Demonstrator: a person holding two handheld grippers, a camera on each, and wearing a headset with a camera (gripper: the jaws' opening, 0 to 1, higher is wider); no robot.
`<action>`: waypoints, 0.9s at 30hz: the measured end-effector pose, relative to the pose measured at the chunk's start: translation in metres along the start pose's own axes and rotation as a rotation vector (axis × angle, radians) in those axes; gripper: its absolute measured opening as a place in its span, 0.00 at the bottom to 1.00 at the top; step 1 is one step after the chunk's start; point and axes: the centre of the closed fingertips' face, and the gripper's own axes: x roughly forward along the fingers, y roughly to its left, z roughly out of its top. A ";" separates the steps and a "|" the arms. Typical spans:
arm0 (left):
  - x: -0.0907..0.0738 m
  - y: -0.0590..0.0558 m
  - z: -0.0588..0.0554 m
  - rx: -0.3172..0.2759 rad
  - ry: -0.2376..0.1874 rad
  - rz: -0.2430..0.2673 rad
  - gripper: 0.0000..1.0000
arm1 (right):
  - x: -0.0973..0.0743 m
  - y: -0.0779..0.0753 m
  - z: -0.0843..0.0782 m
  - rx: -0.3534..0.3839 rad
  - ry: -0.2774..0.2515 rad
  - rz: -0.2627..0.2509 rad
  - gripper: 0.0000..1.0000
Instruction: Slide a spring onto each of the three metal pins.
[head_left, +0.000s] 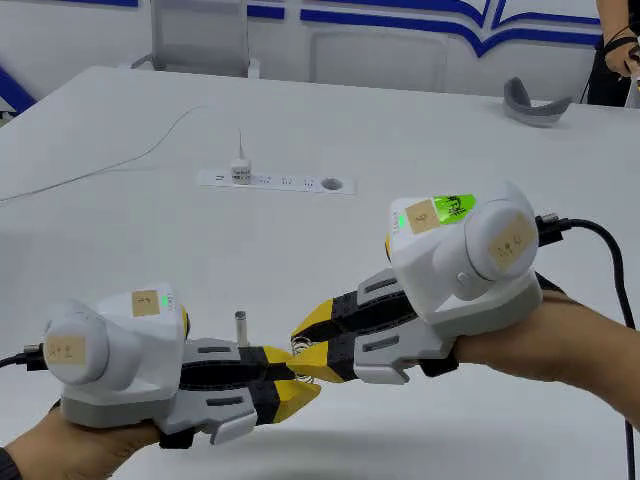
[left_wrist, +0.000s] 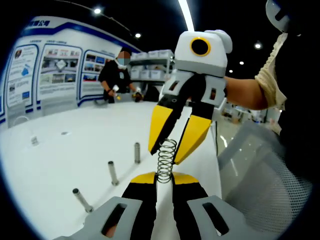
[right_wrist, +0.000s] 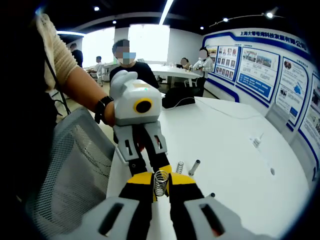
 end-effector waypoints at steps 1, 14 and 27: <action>0.000 0.000 0.000 0.000 0.000 -0.001 0.10 | 0.000 0.000 0.000 0.002 -0.001 -0.001 0.13; -0.001 0.004 0.002 0.034 0.000 0.019 0.15 | 0.000 -0.005 -0.002 0.041 -0.027 -0.023 0.12; -0.016 0.012 0.009 0.006 -0.028 0.060 0.34 | -0.003 -0.014 0.001 0.059 -0.047 -0.057 0.12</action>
